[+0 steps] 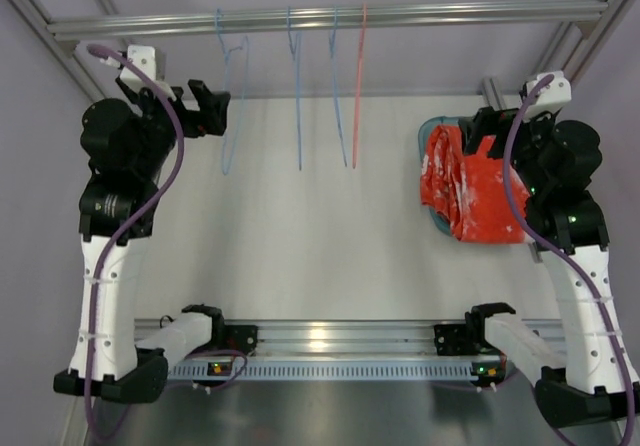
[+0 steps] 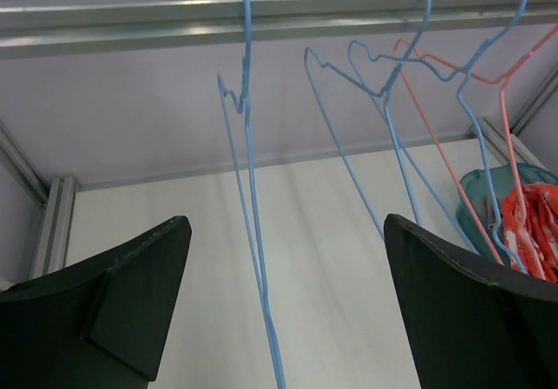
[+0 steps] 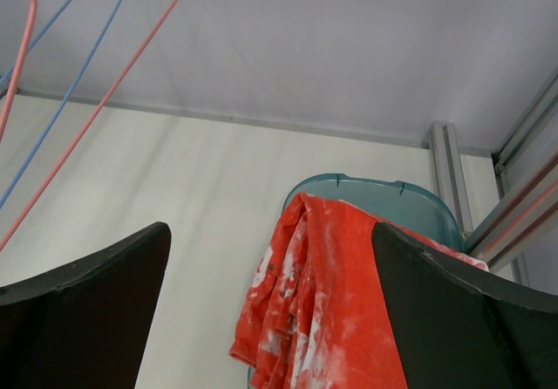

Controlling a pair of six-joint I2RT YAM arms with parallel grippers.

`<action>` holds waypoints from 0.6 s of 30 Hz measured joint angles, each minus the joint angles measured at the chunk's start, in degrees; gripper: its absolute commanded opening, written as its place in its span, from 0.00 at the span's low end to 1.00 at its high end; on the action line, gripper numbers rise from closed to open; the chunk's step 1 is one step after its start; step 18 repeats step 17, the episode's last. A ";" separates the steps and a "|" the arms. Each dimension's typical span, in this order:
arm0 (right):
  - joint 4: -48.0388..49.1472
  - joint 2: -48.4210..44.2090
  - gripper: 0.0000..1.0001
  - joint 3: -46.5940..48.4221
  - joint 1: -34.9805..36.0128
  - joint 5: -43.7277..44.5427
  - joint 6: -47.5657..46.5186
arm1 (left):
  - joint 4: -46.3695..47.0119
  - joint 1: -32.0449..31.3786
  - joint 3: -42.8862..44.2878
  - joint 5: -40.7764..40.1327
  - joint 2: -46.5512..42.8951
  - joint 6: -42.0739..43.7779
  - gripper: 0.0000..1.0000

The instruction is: Remove the trousers from the hanger

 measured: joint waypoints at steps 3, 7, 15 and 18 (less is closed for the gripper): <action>-0.20 -2.49 0.99 -2.25 0.00 -2.05 0.00 | -0.72 2.71 -5.09 2.19 -5.51 -0.68 0.99; -1.07 -6.27 0.99 -6.99 0.00 -4.72 0.09 | -2.56 8.79 -12.37 4.04 -11.74 -1.14 0.99; -3.69 -13.14 0.99 -16.85 0.00 -10.71 1.88 | -10.23 15.87 -21.35 3.30 -21.86 -1.11 0.99; -4.13 -14.16 1.00 -17.88 0.00 -11.96 2.51 | -11.21 16.26 -21.62 3.30 -22.95 -1.11 0.99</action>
